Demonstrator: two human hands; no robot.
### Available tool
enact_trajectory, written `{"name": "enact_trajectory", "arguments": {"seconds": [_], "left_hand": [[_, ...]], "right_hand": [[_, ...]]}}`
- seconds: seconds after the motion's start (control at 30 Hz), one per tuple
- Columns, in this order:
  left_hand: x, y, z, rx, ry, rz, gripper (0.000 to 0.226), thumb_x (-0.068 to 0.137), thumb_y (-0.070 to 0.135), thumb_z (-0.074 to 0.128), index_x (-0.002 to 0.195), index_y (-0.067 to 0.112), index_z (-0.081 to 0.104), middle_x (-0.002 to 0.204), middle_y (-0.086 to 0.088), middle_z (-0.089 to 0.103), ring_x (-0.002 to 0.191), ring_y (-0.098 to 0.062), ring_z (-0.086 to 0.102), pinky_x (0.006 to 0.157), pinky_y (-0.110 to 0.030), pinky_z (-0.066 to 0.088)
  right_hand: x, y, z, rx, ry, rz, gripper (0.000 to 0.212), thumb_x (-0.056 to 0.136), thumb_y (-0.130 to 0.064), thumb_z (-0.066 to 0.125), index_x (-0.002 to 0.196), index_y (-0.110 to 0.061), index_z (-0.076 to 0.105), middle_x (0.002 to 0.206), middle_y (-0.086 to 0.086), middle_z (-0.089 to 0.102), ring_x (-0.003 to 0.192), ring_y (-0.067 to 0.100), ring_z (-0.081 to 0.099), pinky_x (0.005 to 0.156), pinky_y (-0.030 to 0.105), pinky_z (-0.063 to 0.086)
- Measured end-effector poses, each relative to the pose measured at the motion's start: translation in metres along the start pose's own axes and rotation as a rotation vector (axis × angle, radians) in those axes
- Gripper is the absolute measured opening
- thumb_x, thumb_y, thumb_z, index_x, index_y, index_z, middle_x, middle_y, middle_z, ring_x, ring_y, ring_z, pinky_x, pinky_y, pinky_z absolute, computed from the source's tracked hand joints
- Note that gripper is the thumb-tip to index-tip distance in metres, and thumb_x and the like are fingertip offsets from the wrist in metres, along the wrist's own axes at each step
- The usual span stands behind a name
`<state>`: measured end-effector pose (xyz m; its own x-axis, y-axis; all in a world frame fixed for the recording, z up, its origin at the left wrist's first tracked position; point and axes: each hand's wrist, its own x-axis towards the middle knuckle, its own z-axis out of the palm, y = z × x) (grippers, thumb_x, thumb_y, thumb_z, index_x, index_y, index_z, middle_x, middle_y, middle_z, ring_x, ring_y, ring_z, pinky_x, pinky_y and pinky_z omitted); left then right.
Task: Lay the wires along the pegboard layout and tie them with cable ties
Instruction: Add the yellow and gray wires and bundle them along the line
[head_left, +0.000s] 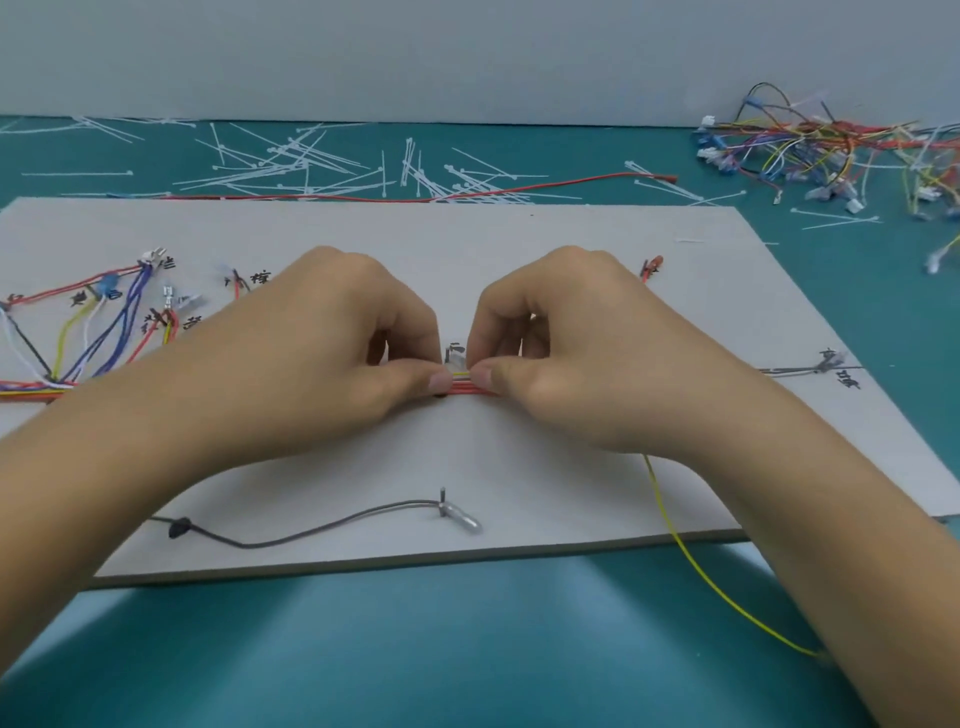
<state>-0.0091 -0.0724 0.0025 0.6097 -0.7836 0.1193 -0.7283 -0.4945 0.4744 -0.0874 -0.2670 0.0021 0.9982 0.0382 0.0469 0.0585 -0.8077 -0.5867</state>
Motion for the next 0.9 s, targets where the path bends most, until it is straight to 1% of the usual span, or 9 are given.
{"name": "enact_trajectory", "arguments": {"seconds": [0.1, 0.23, 0.3, 0.4, 0.5, 0.57, 0.67, 0.77, 0.9], "left_hand": [[0.004, -0.001, 0.001, -0.032, -0.005, -0.067, 0.016, 0.073, 0.048, 0.074, 0.068, 0.033, 0.079, 0.063, 0.018, 0.068, 0.068, -0.007, 0.061, 0.055, -0.024, 0.039], [0.009, -0.003, 0.003, -0.154, -0.036, -0.231, 0.008, 0.071, 0.046, 0.083, 0.073, 0.039, 0.080, 0.062, 0.013, 0.072, 0.053, -0.005, 0.062, 0.057, -0.025, 0.047], [0.011, -0.004, 0.004, -0.188, -0.009, -0.254, 0.011, 0.070, 0.040, 0.088, 0.075, 0.037, 0.079, 0.060, 0.011, 0.071, 0.049, -0.005, 0.059, 0.055, -0.024, 0.044], [0.013, -0.002, 0.005, -0.196, -0.002, -0.266, 0.013, 0.071, 0.036, 0.090, 0.077, 0.039, 0.079, 0.054, 0.006, 0.066, 0.043, -0.004, 0.052, 0.049, -0.021, 0.037], [0.011, -0.001, 0.009, -0.195, 0.009, -0.259, 0.014, 0.073, 0.031, 0.089, 0.074, 0.039, 0.078, 0.053, 0.004, 0.065, 0.041, -0.005, 0.050, 0.043, -0.016, 0.036], [0.009, -0.001, 0.010, -0.185, 0.027, -0.268, 0.014, 0.073, 0.031, 0.089, 0.072, 0.039, 0.077, 0.053, 0.008, 0.063, 0.041, -0.004, 0.049, 0.040, -0.012, 0.033], [0.010, 0.000, 0.010, -0.163, 0.030, -0.281, 0.014, 0.073, 0.031, 0.090, 0.071, 0.036, 0.077, 0.052, 0.014, 0.061, 0.044, -0.003, 0.050, 0.041, -0.011, 0.033], [0.011, 0.000, 0.012, -0.136, 0.034, -0.283, 0.017, 0.073, 0.028, 0.091, 0.071, 0.036, 0.076, 0.056, 0.018, 0.061, 0.048, -0.002, 0.052, 0.041, -0.012, 0.031], [0.007, -0.003, 0.015, -0.141, 0.058, -0.269, 0.015, 0.074, 0.031, 0.089, 0.075, 0.040, 0.076, 0.060, 0.017, 0.063, 0.049, -0.002, 0.052, 0.048, -0.022, 0.035]], "right_hand": [[-0.003, 0.007, -0.009, 0.023, -0.023, 0.037, 0.015, 0.081, -0.013, 0.078, 0.070, -0.021, 0.074, 0.057, -0.015, 0.065, 0.050, -0.002, 0.058, 0.045, 0.008, 0.038], [-0.007, 0.019, -0.026, 0.097, -0.068, 0.117, 0.016, 0.082, -0.011, 0.078, 0.068, -0.018, 0.075, 0.053, -0.011, 0.065, 0.040, 0.002, 0.055, 0.040, 0.011, 0.038], [-0.008, 0.025, -0.034, 0.133, -0.093, 0.167, 0.015, 0.082, -0.011, 0.079, 0.070, -0.017, 0.076, 0.052, -0.005, 0.065, 0.034, 0.007, 0.047, 0.036, 0.017, 0.036], [-0.010, 0.032, -0.045, 0.159, -0.129, 0.212, 0.010, 0.081, -0.012, 0.080, 0.074, -0.019, 0.078, 0.056, 0.004, 0.066, 0.036, 0.013, 0.043, 0.041, 0.023, 0.035], [-0.012, 0.040, -0.059, 0.158, -0.068, 0.228, 0.010, 0.078, -0.011, 0.083, 0.073, -0.018, 0.079, 0.051, 0.007, 0.061, 0.036, 0.015, 0.042, 0.041, 0.023, 0.034], [-0.013, 0.042, -0.064, 0.150, -0.105, 0.229, 0.009, 0.077, -0.013, 0.085, 0.074, -0.020, 0.080, 0.053, 0.013, 0.063, 0.036, 0.015, 0.043, 0.041, 0.021, 0.034], [-0.013, 0.044, -0.063, 0.100, -0.176, 0.244, 0.009, 0.076, -0.016, 0.086, 0.075, -0.024, 0.081, 0.060, 0.013, 0.068, 0.042, 0.015, 0.047, 0.046, 0.030, 0.039], [-0.011, 0.043, -0.060, 0.047, -0.167, 0.240, 0.014, 0.076, -0.012, 0.086, 0.073, -0.022, 0.076, 0.056, 0.006, 0.066, 0.044, 0.014, 0.057, 0.042, 0.026, 0.045], [-0.010, 0.042, -0.056, 0.023, -0.177, 0.248, 0.017, 0.076, -0.010, 0.085, 0.076, -0.024, 0.076, 0.058, 0.004, 0.070, 0.046, 0.013, 0.061, 0.041, 0.025, 0.046]]}}
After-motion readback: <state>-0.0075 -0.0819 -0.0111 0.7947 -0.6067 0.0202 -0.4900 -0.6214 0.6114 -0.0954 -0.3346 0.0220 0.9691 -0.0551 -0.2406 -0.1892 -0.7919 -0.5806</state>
